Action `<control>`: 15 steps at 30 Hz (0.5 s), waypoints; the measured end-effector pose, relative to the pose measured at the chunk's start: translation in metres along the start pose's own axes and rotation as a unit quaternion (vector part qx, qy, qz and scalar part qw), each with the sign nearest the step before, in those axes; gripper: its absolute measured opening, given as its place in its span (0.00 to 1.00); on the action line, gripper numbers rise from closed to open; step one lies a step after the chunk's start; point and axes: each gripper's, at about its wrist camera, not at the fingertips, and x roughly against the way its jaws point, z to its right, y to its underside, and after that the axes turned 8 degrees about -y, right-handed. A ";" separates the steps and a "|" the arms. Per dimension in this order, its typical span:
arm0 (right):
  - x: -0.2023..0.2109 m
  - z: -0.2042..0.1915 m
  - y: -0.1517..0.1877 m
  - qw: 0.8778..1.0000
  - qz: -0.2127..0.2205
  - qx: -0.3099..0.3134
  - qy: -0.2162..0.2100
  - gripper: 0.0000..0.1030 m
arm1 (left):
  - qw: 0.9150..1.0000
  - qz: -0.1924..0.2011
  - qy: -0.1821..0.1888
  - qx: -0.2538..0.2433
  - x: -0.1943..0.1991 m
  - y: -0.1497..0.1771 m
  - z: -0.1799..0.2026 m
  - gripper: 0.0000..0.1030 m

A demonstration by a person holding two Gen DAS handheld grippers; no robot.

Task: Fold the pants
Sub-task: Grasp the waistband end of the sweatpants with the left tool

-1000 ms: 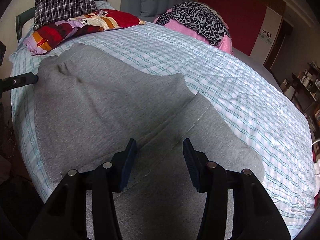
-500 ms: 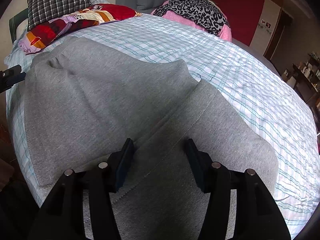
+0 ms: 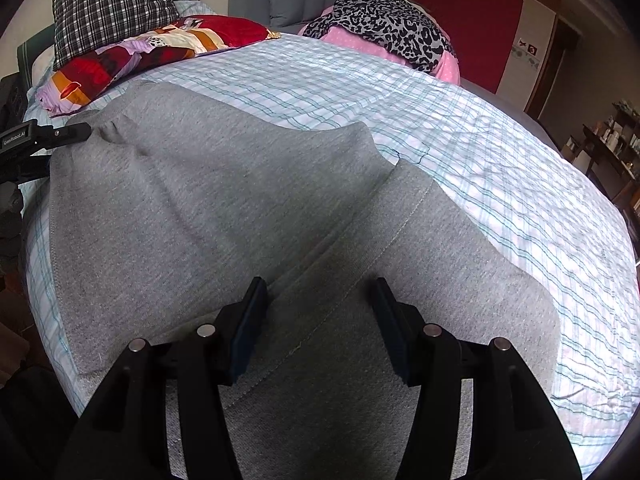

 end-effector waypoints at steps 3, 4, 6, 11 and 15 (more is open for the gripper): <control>0.001 0.000 0.001 1.000 0.003 -0.001 0.000 0.54 | 1.000 0.000 0.006 0.012 -0.003 -0.002 -0.002 0.47; 0.002 0.001 0.001 1.000 0.004 -0.001 -0.001 0.54 | 1.000 0.002 0.013 0.017 -0.003 -0.002 -0.003 0.41; 0.002 0.001 0.001 1.000 0.005 -0.002 -0.001 0.54 | 1.000 0.006 0.018 0.020 -0.001 -0.002 -0.004 0.35; 0.005 0.000 0.003 1.000 0.012 -0.001 0.003 0.54 | 0.999 0.034 0.006 -0.027 0.015 0.001 0.016 0.28; 0.016 -0.006 0.002 0.999 0.032 0.011 0.022 0.54 | 0.997 0.055 0.017 -0.053 0.031 -0.002 0.038 0.28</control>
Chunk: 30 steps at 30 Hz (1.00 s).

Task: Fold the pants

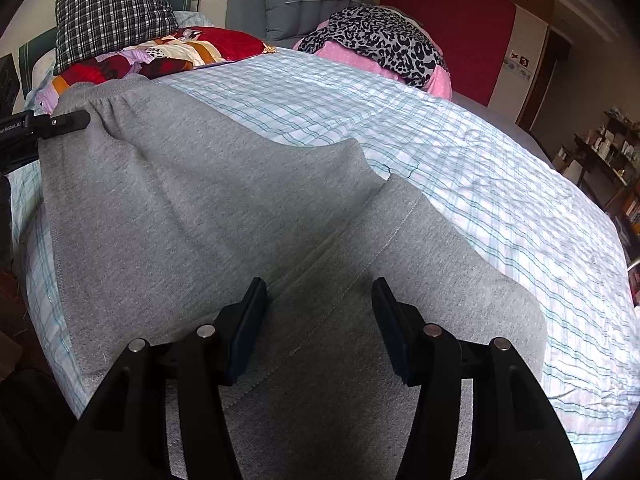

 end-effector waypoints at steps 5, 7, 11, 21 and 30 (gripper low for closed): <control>0.031 0.001 -0.001 0.999 0.047 -0.009 0.004 0.55 | 0.999 0.022 0.015 -0.039 0.014 -0.007 0.036 0.27; 0.047 0.006 0.000 0.997 0.070 -0.024 -0.001 0.55 | 0.998 0.028 0.025 -0.052 0.019 -0.009 0.052 0.27; 0.073 0.024 0.011 0.992 0.106 -0.073 -0.010 0.55 | 0.994 0.039 0.046 -0.088 0.026 -0.011 0.092 0.27; 0.099 0.070 0.059 0.980 0.124 -0.157 0.006 0.56 | 0.978 0.026 0.098 -0.181 0.018 0.003 0.204 0.26; 0.116 0.108 0.097 0.959 0.150 -0.237 -0.027 0.56 | 0.920 0.023 0.122 -0.373 0.005 0.067 0.322 0.26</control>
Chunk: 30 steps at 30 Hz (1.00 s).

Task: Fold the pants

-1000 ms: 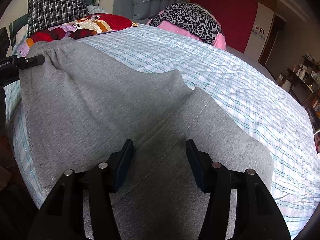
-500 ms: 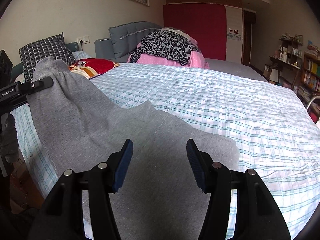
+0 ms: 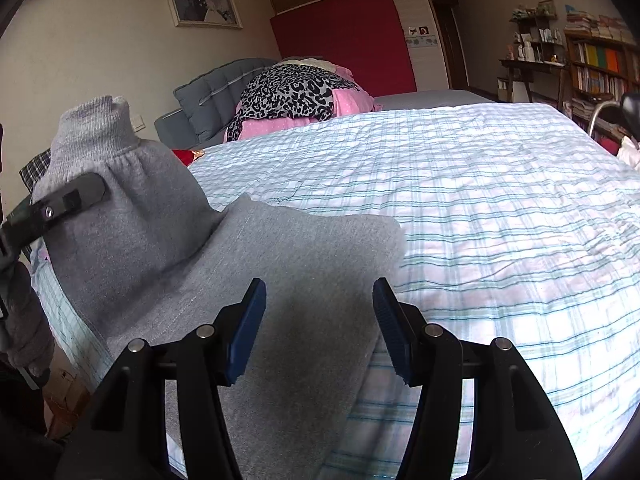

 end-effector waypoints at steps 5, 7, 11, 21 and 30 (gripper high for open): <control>0.018 0.029 0.007 0.999 0.015 -0.043 0.008 0.56 | 0.995 -0.046 0.050 -0.079 -0.034 0.012 0.057 0.26; 0.024 0.038 0.010 0.998 0.017 -0.055 0.013 0.56 | 0.992 -0.064 0.054 -0.099 -0.045 0.022 0.069 0.26; 0.032 0.050 0.017 0.998 0.017 -0.064 0.018 0.56 | 0.988 -0.088 0.077 -0.102 -0.062 0.032 0.079 0.45; 0.039 0.043 0.009 0.998 0.037 -0.053 -0.026 0.56 | 0.984 -0.080 0.146 -0.057 -0.050 0.032 0.070 0.50; 0.043 0.001 0.004 0.997 0.039 0.006 -0.069 0.63 | 0.991 -0.059 0.120 0.003 -0.017 0.042 0.012 0.53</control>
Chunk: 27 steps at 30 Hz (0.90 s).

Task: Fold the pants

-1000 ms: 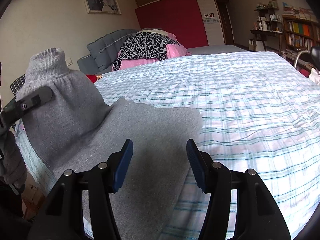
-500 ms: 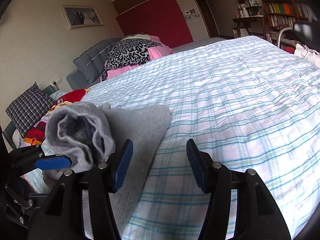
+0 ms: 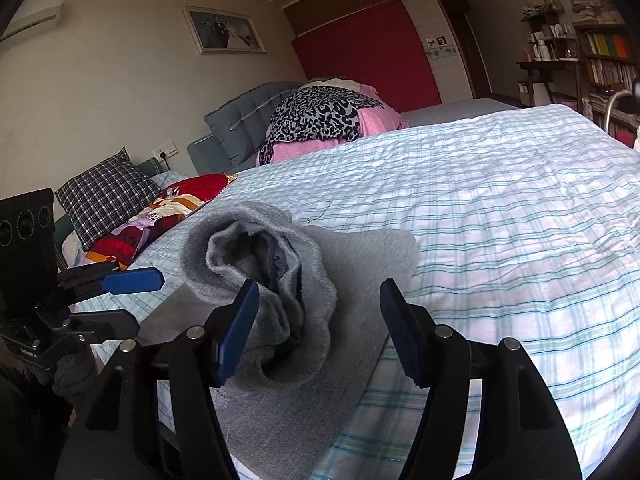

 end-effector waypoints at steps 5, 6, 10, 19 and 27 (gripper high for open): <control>-0.007 -0.008 -0.009 1.000 -0.008 0.012 0.024 0.63 | 1.000 -0.010 -0.007 0.018 0.003 0.017 -0.016 0.54; -0.011 -0.005 -0.010 0.999 -0.014 0.011 0.033 0.63 | 1.000 -0.014 -0.005 0.020 0.002 0.021 -0.017 0.54; -0.027 0.006 -0.019 0.999 -0.036 -0.008 0.021 0.63 | 0.999 -0.031 -0.004 0.018 -0.006 0.033 -0.017 0.54; -0.064 -0.007 -0.040 0.997 -0.069 0.037 0.005 0.63 | 0.999 -0.051 -0.013 -0.007 -0.023 0.047 -0.004 0.54; -0.087 0.003 -0.051 0.997 -0.080 0.008 -0.017 0.19 | 0.998 -0.062 -0.024 -0.020 -0.033 0.050 0.003 0.40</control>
